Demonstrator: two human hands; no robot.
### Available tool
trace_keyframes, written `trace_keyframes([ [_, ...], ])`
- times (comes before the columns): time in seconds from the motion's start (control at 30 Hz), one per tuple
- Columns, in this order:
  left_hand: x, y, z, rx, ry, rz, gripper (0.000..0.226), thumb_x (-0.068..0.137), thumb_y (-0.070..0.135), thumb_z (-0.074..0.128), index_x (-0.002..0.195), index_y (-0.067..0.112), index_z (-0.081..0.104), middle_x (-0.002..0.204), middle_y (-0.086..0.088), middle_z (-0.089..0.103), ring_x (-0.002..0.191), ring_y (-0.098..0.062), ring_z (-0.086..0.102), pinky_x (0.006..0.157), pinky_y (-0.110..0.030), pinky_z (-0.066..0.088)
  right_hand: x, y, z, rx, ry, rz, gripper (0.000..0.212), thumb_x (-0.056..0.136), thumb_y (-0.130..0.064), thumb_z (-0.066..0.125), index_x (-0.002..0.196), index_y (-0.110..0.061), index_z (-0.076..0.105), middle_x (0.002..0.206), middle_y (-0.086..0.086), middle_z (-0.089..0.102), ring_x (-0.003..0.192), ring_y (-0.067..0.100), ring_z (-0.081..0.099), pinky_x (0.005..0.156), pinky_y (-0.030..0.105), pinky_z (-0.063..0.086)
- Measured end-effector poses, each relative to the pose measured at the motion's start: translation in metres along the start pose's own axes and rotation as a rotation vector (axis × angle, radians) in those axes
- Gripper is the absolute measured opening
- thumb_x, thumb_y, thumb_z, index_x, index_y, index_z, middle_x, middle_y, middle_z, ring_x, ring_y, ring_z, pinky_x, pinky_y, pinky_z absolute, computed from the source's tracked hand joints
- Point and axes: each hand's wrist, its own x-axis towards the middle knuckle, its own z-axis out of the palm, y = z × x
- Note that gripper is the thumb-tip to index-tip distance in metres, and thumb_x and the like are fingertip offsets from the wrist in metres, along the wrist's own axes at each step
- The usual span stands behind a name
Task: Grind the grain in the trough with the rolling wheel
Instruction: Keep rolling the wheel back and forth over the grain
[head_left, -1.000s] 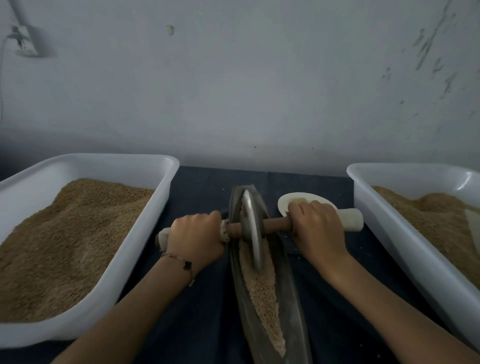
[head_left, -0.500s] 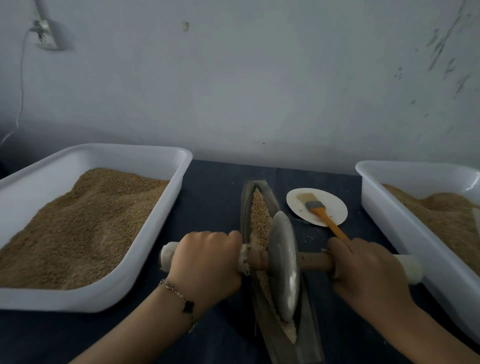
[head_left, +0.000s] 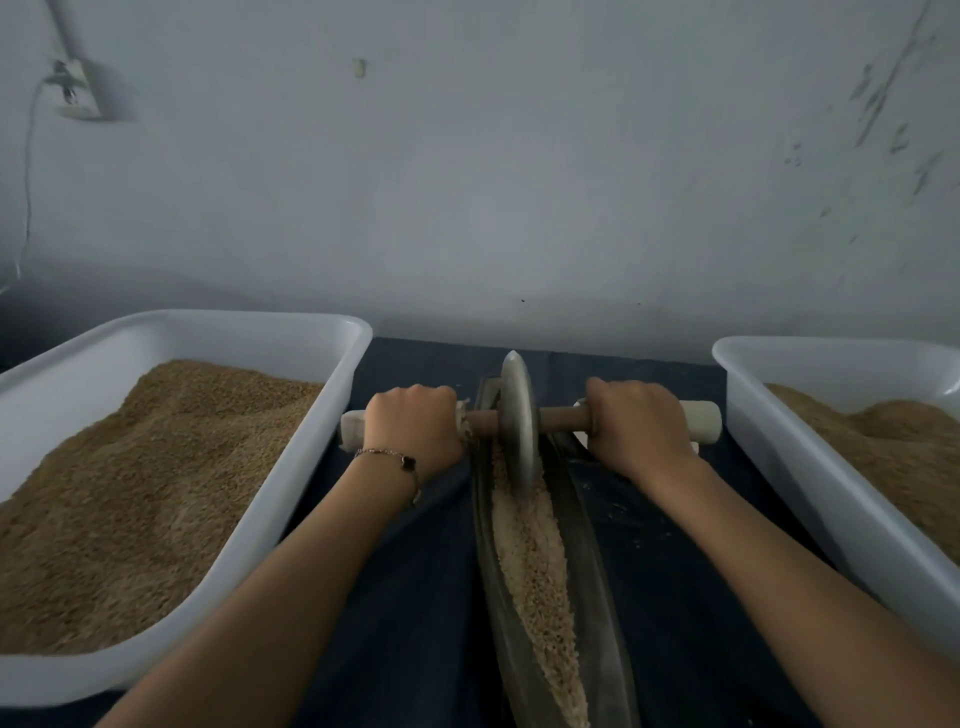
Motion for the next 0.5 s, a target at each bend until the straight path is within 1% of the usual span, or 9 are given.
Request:
trace_keyframes([
  [0.03,0.003,-0.001,0.002,-0.017,-0.006,-0.013,0.025,0.09,0.037,0.046,0.069,0.024,0.042,0.065,0.006,0.048,0.058,-0.013,0.046,0.06,-0.028,0.038,0.004,-0.001,0.001,-0.024,0.017,-0.007,0.02,0.081,-0.027,0.058,0.077,-0.02,0.04,0.076,0.002,0.063,0.067,0.023,0.055,0.058,0.031,0.027],
  [0.1,0.002,-0.004,0.006,-0.049,-0.014,-0.04,0.026,0.091,0.037,0.047,0.068,0.024,0.042,0.065,0.007,0.049,0.058,-0.011,0.048,0.059,-0.028,0.039,0.007,-0.002,0.001,-0.076,0.039,-0.024,0.014,0.082,-0.023,0.058,0.076,-0.019,0.045,0.075,0.003,0.063,0.067,0.024,0.055,0.058,0.031,0.026],
  [0.17,-0.002,-0.004,0.008,-0.058,-0.02,-0.044,0.027,0.091,0.037,0.048,0.068,0.025,0.04,0.064,0.008,0.05,0.056,-0.008,0.046,0.055,-0.026,0.035,0.003,-0.005,0.0,-0.087,0.05,-0.028,0.009,0.082,-0.021,0.059,0.08,-0.017,0.052,0.076,0.003,0.063,0.069,0.024,0.056,0.059,0.032,0.027],
  [0.27,-0.014,-0.002,0.005,-0.067,-0.042,-0.031,0.028,0.089,0.039,0.051,0.068,0.027,0.037,0.065,0.009,0.049,0.055,-0.006,0.044,0.051,-0.024,0.03,-0.01,-0.007,-0.007,-0.11,0.003,-0.028,0.008,0.086,-0.025,0.057,0.09,-0.02,0.054,0.086,-0.001,0.064,0.078,0.02,0.057,0.064,0.031,0.032],
  [0.3,-0.021,0.0,0.003,-0.065,-0.048,-0.02,0.028,0.088,0.04,0.052,0.069,0.027,0.036,0.065,0.01,0.048,0.055,-0.005,0.043,0.051,-0.024,0.029,-0.016,-0.008,-0.01,-0.105,-0.01,-0.022,0.008,0.087,-0.026,0.057,0.092,-0.02,0.054,0.088,-0.001,0.064,0.081,0.02,0.058,0.065,0.031,0.032],
  [0.4,-0.049,0.005,-0.003,-0.024,-0.035,0.007,0.03,0.087,0.04,0.052,0.07,0.029,0.031,0.064,0.011,0.043,0.053,-0.002,0.037,0.05,-0.023,0.026,-0.044,-0.013,-0.026,-0.063,-0.055,-0.024,0.008,0.084,-0.022,0.06,0.091,-0.021,0.056,0.09,-0.001,0.064,0.084,0.021,0.057,0.066,0.03,0.03],
  [0.43,-0.06,0.006,-0.005,-0.016,-0.035,0.014,0.031,0.087,0.039,0.051,0.068,0.03,0.028,0.063,0.011,0.042,0.053,-0.001,0.036,0.049,-0.023,0.025,-0.055,-0.015,-0.033,-0.069,-0.061,-0.04,0.01,0.08,-0.019,0.064,0.087,-0.02,0.057,0.087,0.0,0.064,0.081,0.021,0.057,0.064,0.031,0.033],
  [0.47,-0.072,0.008,-0.009,-0.016,-0.041,0.021,0.032,0.088,0.039,0.049,0.067,0.03,0.026,0.063,0.012,0.041,0.053,-0.001,0.035,0.048,-0.022,0.024,-0.067,-0.017,-0.04,-0.073,-0.058,-0.051,0.017,0.072,-0.016,0.071,0.081,-0.019,0.057,0.08,0.001,0.064,0.073,0.022,0.057,0.061,0.031,0.036],
  [0.5,-0.083,0.009,-0.012,-0.022,-0.052,0.029,0.031,0.088,0.039,0.048,0.068,0.03,0.027,0.063,0.012,0.04,0.053,-0.001,0.036,0.048,-0.021,0.023,-0.079,-0.018,-0.049,-0.049,-0.03,-0.056,0.026,0.061,-0.011,0.078,0.072,-0.018,0.056,0.069,0.001,0.061,0.062,0.022,0.055,0.054,0.032,0.036],
])
